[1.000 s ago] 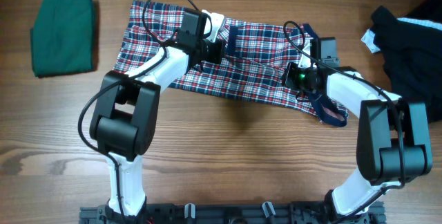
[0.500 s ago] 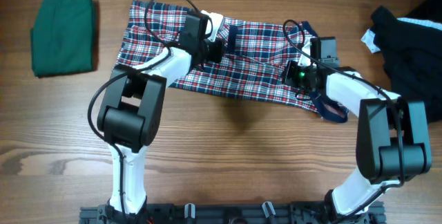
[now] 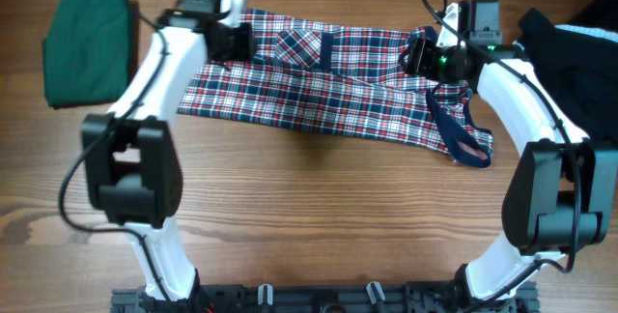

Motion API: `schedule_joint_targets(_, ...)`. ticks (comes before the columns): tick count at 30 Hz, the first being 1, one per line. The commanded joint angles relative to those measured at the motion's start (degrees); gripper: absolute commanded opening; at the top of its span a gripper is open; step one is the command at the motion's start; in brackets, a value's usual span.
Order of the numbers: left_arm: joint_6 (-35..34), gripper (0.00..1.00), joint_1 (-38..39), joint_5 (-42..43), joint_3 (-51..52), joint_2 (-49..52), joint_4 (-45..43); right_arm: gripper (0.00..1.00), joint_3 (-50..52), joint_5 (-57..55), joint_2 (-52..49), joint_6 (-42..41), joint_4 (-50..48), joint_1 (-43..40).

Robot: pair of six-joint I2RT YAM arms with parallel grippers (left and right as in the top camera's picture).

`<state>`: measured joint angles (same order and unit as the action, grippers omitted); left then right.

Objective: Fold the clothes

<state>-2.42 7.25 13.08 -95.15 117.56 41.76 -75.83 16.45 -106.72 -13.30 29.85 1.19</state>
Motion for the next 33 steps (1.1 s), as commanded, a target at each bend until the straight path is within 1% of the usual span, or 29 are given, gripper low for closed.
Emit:
schedule_joint_targets(1,0.04,0.24,-2.56,-0.31,-0.48,-1.55,9.18,0.68,-1.05,6.84,-0.13,1.29,5.35,0.20)
schedule_joint_targets(2,0.04,0.12,-2.93,-0.31,-0.46,-1.49,11.52,0.68,-1.05,8.09,-0.13,1.29,6.80,0.31)
schedule_joint_targets(3,0.04,0.04,-3.15,-0.35,-0.44,-1.36,13.35,0.67,-1.05,8.63,-0.13,1.31,7.65,0.46)
schedule_joint_targets(5,0.04,0.04,-3.41,-0.87,-0.42,-1.16,17.79,0.67,-1.03,9.05,-0.15,1.42,11.21,1.73)
schedule_joint_targets(7,-0.07,0.04,-3.41,-3.80,0.46,-0.59,18.16,0.67,-0.94,8.85,-0.15,2.71,12.00,3.26)
schedule_joint_targets(8,-1.29,0.04,-3.43,-5.49,0.98,-0.46,17.94,0.67,-0.94,8.09,-0.15,2.78,11.96,3.76)
schedule_joint_targets(11,-5.86,0.04,-3.87,-11.50,3.85,0.00,15.37,0.68,-0.94,4.22,-0.15,2.62,11.61,5.01)
schedule_joint_targets(14,-10.10,0.04,-4.98,-15.96,7.91,0.00,10.71,0.68,-0.94,3.43,-0.15,2.82,11.34,5.51)
schedule_joint_targets(18,-11.89,0.04,-7.10,-16.63,11.67,0.04,4.66,0.68,-0.94,2.80,-0.15,2.86,11.28,5.51)
schedule_joint_targets(22,-11.98,0.04,-8.57,-16.87,14.25,0.46,-0.79,0.68,-0.94,2.82,-0.15,2.86,10.86,5.51)
schedule_joint_targets(23,-12.00,0.04,-8.66,-18.36,14.43,0.66,-2.03,0.68,-0.94,2.82,-0.15,2.86,10.69,5.51)
schedule_joint_targets(29,-12.00,0.04,-8.66,-21.14,14.60,1.57,-5.68,0.68,-0.94,2.84,-0.15,2.84,10.34,5.51)
schedule_joint_targets(33,-12.02,0.04,-8.63,-20.94,14.60,3.50,-6.58,0.68,-0.94,2.84,-0.15,2.82,10.32,5.51)
